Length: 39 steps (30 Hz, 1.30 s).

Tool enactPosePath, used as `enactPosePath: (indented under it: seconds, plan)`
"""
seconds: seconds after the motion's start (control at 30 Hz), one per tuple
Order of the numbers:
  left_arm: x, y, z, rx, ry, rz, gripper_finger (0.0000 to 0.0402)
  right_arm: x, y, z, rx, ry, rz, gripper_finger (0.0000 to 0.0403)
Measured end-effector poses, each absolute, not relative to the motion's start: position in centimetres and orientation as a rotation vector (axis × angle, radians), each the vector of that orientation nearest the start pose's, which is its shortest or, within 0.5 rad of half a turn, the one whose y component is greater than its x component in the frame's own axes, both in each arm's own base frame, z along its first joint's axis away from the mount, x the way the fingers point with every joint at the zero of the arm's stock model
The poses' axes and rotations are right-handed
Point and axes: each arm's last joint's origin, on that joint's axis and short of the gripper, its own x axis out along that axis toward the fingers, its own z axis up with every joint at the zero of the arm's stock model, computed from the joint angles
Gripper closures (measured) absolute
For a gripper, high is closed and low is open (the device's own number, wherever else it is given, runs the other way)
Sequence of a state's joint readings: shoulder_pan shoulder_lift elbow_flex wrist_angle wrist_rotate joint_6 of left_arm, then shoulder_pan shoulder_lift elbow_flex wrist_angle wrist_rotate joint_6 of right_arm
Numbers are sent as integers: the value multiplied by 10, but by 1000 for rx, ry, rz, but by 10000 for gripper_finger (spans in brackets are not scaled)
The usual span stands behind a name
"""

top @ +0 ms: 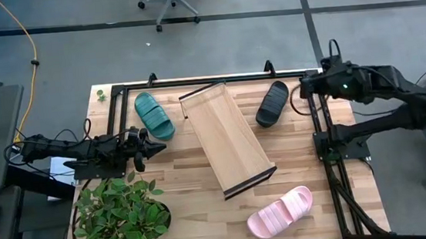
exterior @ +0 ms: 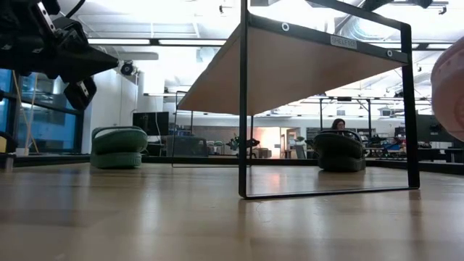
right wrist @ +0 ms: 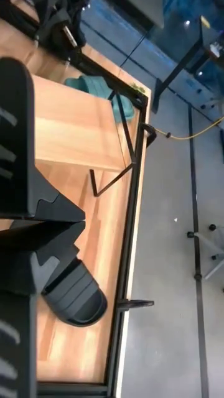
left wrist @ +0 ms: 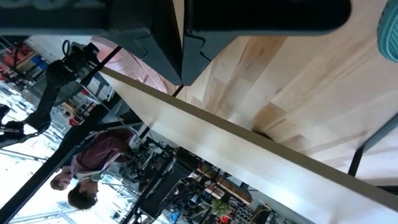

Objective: Pick and place slides into the shelf
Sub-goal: Put the black pair of slides on the shelf

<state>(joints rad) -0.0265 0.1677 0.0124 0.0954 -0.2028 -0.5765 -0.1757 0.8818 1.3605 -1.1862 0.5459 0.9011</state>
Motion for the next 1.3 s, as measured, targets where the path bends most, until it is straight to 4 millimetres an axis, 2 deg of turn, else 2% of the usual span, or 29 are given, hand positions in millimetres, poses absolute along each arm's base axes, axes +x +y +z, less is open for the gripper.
enactPosePath:
  seconds: [0.2, 0.43, 0.83, 1.07, 1.3]
  plan:
    - [107, 3, 163, -567, 7, 188, 401, 117, -58, 414, 674, 383, -942, 402]
    - [107, 3, 163, -567, 7, 188, 401, 117, -89, 407, 688, 492, -922, 402]
    - [107, 3, 163, -568, 8, 189, 401, 104, -150, 388, 685, 647, -864, 402]
    - [107, 3, 163, -575, 6, 189, 401, 93, -189, 368, 823, 669, -663, 402]
    - [107, 3, 164, -602, -9, 204, 401, 89, -205, 345, 892, 773, -484, 402]
